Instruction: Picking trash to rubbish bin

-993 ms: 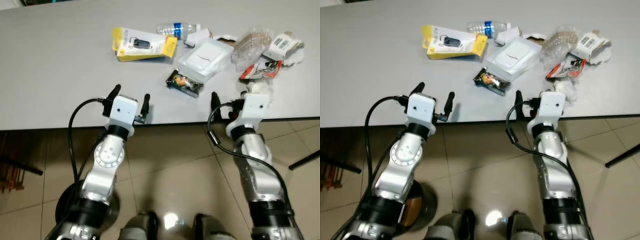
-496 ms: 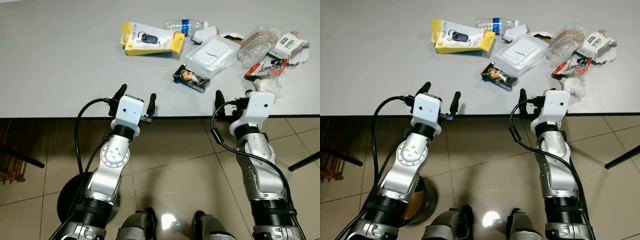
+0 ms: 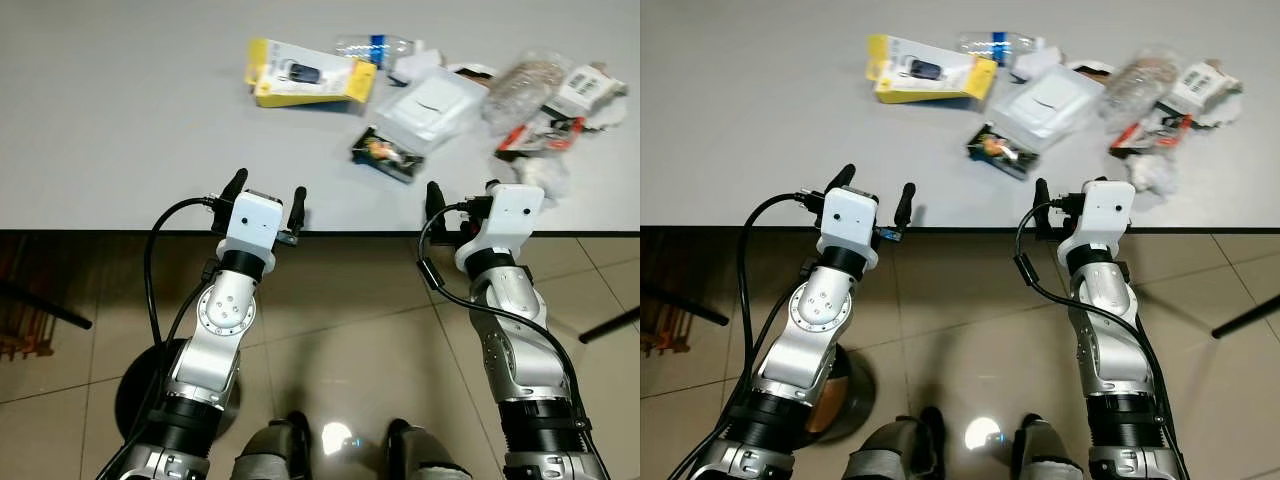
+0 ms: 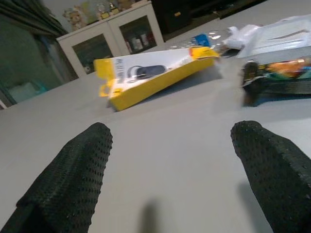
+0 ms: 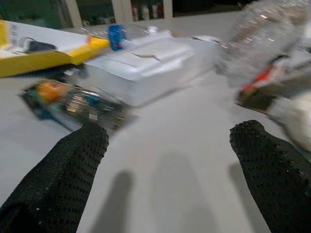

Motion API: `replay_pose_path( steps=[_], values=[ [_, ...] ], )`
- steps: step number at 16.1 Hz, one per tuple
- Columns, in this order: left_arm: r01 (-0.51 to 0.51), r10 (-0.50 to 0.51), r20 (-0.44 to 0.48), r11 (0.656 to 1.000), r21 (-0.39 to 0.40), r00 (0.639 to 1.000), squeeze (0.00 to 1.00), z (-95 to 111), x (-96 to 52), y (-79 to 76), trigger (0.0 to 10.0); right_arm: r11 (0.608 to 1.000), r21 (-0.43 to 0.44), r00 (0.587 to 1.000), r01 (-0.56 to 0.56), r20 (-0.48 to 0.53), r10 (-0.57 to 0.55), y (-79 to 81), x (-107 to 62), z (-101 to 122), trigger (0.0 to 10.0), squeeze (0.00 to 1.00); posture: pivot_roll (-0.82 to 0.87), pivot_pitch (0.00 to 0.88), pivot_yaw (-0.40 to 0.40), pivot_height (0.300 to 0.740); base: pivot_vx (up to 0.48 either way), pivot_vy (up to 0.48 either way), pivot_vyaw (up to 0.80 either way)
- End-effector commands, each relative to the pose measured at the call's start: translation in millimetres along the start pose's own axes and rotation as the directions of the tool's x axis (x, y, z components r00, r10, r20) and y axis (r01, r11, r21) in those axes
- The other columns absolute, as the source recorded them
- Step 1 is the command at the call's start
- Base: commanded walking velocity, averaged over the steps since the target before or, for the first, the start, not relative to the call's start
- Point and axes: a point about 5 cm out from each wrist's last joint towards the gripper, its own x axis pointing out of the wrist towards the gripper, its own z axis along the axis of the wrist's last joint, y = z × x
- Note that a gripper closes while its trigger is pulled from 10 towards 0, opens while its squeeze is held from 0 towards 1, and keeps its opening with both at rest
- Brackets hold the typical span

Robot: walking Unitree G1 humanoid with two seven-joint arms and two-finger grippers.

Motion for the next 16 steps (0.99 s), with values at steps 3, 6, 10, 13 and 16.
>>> replay_pose_path(
  steps=[3,6,10,13,16],
  values=[
    [-0.007,0.007,-0.018,1.0,0.011,1.0,0.0,-4.0,-4.1,-0.9,10.0,1.0,-0.013,1.0,-0.011,-0.013,0.011,1.0,-4.2,-2.2,10.0,0.0,0.08,0.285,0.084,0.74,0.0,-0.48,0.0],
    [-0.009,0.01,-0.019,1.0,0.011,1.0,0.0,-4.4,-4.0,-0.7,10.0,1.0,-0.018,1.0,-0.02,-0.014,0.019,2.3,-4.6,-2.3,10.0,0.0,0.08,0.278,0.085,0.74,0.0,-0.48,0.0],
    [-0.009,0.009,-0.013,1.0,0.015,1.0,0.0,-3.5,-2.6,-0.5,10.0,1.0,-0.022,1.0,-0.022,-0.011,0.022,1.9,-4.8,-2.1,10.0,0.0,0.07,0.264,0.088,0.74,0.0,-0.48,0.0],
    [-0.011,0.011,-0.009,1.0,0.014,1.0,0.0,-2.7,-1.7,-0.3,10.0,0.999,-0.022,1.0,-0.023,-0.01,0.023,1.6,-5.0,-2.0,10.0,0.0,0.07,0.259,0.088,0.74,0.0,-0.48,0.0],
    [-0.009,0.009,-0.004,1.0,0.002,1.0,0.0,-1.9,-1.8,-1.0,10.0,1.0,-0.019,1.0,-0.025,-0.012,0.024,1.6,-5.5,-2.1,10.0,0.0,0.07,0.256,0.088,0.74,0.0,0.0,0.0]
  ],
)
